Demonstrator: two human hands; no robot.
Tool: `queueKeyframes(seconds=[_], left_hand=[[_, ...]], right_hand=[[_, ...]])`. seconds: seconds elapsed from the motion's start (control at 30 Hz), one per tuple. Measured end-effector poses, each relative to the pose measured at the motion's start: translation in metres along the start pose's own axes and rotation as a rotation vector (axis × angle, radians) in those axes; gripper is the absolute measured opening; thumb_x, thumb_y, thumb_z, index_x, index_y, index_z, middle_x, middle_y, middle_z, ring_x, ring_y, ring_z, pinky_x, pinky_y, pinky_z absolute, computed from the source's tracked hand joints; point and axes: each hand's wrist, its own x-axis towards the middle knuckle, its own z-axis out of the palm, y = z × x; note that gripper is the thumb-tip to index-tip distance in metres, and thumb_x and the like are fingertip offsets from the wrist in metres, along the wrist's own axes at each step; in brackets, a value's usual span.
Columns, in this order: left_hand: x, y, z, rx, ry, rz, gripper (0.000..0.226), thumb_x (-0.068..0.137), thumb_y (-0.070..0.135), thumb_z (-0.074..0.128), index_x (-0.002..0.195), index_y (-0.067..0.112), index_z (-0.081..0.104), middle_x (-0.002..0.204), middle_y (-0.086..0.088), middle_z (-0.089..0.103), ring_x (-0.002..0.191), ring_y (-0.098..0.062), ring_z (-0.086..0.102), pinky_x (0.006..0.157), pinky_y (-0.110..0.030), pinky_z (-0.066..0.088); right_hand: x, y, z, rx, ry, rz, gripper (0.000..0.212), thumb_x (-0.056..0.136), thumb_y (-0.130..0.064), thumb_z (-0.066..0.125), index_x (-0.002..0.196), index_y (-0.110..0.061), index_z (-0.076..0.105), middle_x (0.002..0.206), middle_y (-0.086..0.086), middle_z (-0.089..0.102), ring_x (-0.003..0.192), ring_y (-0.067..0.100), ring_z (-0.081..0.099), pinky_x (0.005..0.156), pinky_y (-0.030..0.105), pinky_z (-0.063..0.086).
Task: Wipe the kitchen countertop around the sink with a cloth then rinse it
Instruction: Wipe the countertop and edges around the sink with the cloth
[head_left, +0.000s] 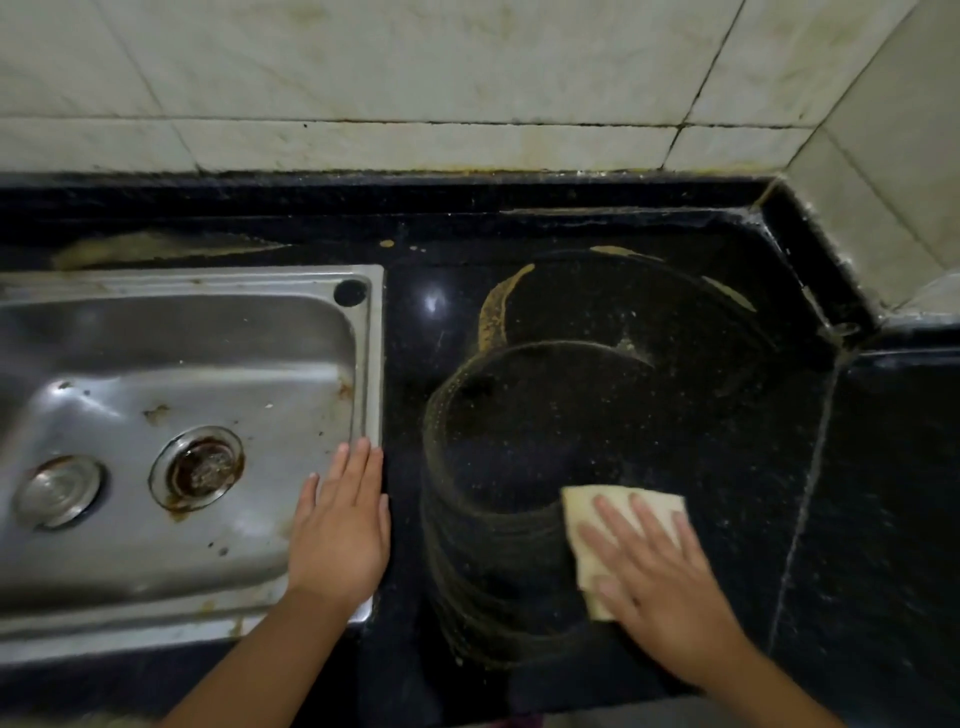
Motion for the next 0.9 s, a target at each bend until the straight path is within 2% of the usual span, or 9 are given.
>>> queueKeyframes(seconds=[0.1,0.2,0.37,0.5,0.63,0.7,0.77,0.83,0.9], left_hand=[[0.002,-0.001,0.0,0.032,-0.02,0.003,0.05,0.08,0.023,0.033,0.109,-0.001,0.065,0.113,-0.015,0.067,0.102,-0.032,0.065,0.077,-0.051,0.051],[0.004,-0.002,-0.001,0.027,-0.042,-0.001,0.05,0.08,0.024,0.033,0.109,0.0,0.066,0.113,-0.013,0.067,0.102,-0.03,0.065,0.077,-0.05,0.051],[0.003,-0.004,0.0,-0.017,-0.013,-0.002,0.055,0.085,0.027,0.025,0.121,0.0,0.058,0.126,-0.015,0.059,0.116,-0.033,0.056,0.09,-0.053,0.043],[0.002,-0.001,-0.002,-0.062,-0.056,-0.015,0.076,0.081,0.041,-0.001,0.141,0.008,0.032,0.15,-0.006,0.03,0.141,-0.024,0.023,0.113,-0.044,0.018],[0.0,0.003,-0.007,-0.061,-0.122,-0.041,0.06,0.09,0.032,0.01,0.146,0.011,0.019,0.155,-0.003,0.016,0.144,-0.019,0.011,0.115,-0.04,0.01],[-0.001,0.004,-0.009,-0.066,-0.134,-0.05,0.061,0.089,0.031,0.01,0.146,0.011,0.018,0.155,-0.003,0.015,0.144,-0.019,0.01,0.115,-0.04,0.009],[-0.001,0.003,-0.009,-0.077,-0.136,-0.05,0.066,0.084,0.033,0.009,0.145,0.011,0.02,0.154,-0.003,0.017,0.144,-0.019,0.012,0.115,-0.04,0.01],[-0.001,0.002,-0.007,-0.082,-0.128,-0.046,0.066,0.084,0.032,0.011,0.144,0.01,0.023,0.153,-0.004,0.021,0.143,-0.02,0.014,0.115,-0.041,0.011],[-0.001,0.0,-0.004,-0.098,-0.103,-0.041,0.059,0.088,0.03,0.019,0.142,0.008,0.029,0.151,-0.006,0.026,0.142,-0.022,0.019,0.114,-0.043,0.014]], right_hand=[[0.043,0.035,-0.026,0.035,0.04,0.286,0.077,0.081,-0.065,-0.018,0.147,-0.03,0.0,0.153,-0.013,-0.012,0.145,0.02,0.006,0.114,0.045,0.002],[0.113,0.021,-0.054,0.142,-0.063,0.47,0.056,0.095,-0.05,0.004,0.146,-0.03,-0.009,0.156,-0.008,-0.015,0.144,0.024,-0.013,0.113,0.054,-0.005],[0.143,-0.078,-0.051,0.094,-0.047,0.065,0.071,0.083,-0.054,-0.007,0.148,-0.028,0.001,0.158,-0.003,-0.002,0.144,0.03,-0.006,0.111,0.057,-0.008],[0.063,-0.109,-0.018,0.036,0.044,-0.212,0.056,0.086,-0.049,0.023,0.132,-0.028,0.048,0.14,-0.002,0.048,0.132,0.03,0.035,0.109,0.052,0.012],[-0.026,-0.061,0.015,0.067,0.029,-0.258,0.05,0.096,-0.05,0.014,0.142,-0.036,0.026,0.153,-0.01,0.023,0.142,0.021,0.016,0.108,0.049,0.015],[-0.041,-0.021,0.013,0.058,-0.008,-0.122,0.052,0.096,-0.05,0.008,0.146,-0.037,0.007,0.157,-0.014,-0.001,0.145,0.016,0.0,0.111,0.046,0.006],[-0.029,0.016,0.0,0.05,-0.022,0.106,0.056,0.093,-0.055,-0.004,0.146,-0.035,-0.005,0.154,-0.017,-0.015,0.145,0.016,0.0,0.114,0.039,-0.004],[0.004,0.039,-0.016,0.055,0.026,0.316,0.07,0.081,-0.065,-0.018,0.144,-0.035,-0.01,0.151,-0.018,-0.019,0.145,0.019,-0.002,0.114,0.04,-0.008],[0.042,0.039,-0.032,0.137,-0.04,0.495,0.062,0.09,-0.058,-0.005,0.146,-0.032,-0.009,0.154,-0.012,-0.017,0.144,0.021,-0.013,0.114,0.049,-0.008]])
